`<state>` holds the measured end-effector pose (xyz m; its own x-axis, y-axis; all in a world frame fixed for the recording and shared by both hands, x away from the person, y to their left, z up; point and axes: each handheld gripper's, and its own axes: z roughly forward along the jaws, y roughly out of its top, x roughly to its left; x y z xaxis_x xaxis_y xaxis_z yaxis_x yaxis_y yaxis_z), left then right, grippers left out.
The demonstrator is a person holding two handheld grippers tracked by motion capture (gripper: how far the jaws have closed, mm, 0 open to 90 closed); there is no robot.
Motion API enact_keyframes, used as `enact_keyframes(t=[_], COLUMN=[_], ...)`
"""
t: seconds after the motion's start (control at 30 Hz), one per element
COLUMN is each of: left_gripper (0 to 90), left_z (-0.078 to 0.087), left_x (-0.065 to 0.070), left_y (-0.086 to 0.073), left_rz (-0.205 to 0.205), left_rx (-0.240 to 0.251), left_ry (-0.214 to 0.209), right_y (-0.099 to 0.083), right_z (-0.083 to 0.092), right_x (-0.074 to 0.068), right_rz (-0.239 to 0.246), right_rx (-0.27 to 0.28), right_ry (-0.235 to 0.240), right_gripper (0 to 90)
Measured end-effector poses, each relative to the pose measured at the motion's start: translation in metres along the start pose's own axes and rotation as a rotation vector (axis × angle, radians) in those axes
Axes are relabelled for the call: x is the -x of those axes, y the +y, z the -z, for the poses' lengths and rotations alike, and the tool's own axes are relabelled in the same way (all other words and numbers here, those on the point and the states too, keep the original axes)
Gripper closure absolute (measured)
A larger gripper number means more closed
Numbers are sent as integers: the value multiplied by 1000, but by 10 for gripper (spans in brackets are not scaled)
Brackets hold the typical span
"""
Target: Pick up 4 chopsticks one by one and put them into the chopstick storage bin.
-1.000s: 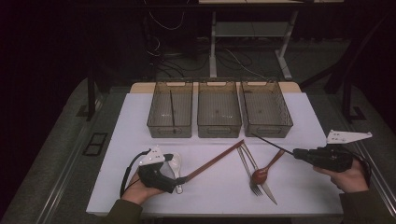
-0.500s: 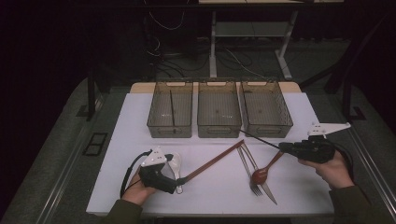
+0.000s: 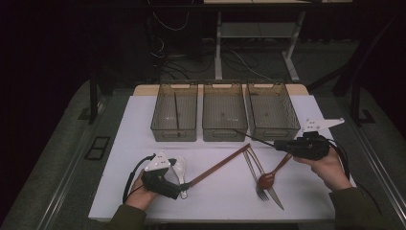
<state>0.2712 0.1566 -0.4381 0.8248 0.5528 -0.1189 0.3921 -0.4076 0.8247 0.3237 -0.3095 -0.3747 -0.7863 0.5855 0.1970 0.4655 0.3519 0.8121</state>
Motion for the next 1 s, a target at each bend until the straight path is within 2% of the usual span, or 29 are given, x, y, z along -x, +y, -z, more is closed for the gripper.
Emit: enact_keyframes(t=[0.13, 0.37, 0.77, 1.0], left_gripper=[0, 0, 0, 0], left_z=[0, 0, 1, 1], left_x=[0, 0, -2, -2], left_y=[0, 0, 0, -1], left_rz=[-4, -5, 16, 19], left_rx=[3, -1, -1, 4], left_ry=[-2, 2, 22, 23], right_y=[5, 15, 34, 48], right_z=[-1, -3, -20, -38], right_x=[-3, -4, -6, -7], right_rz=[3, 13, 35, 42], right_rx=[16, 34, 42, 34], right_ry=[20, 28, 20, 15], right_gripper=[856, 855, 856, 856])
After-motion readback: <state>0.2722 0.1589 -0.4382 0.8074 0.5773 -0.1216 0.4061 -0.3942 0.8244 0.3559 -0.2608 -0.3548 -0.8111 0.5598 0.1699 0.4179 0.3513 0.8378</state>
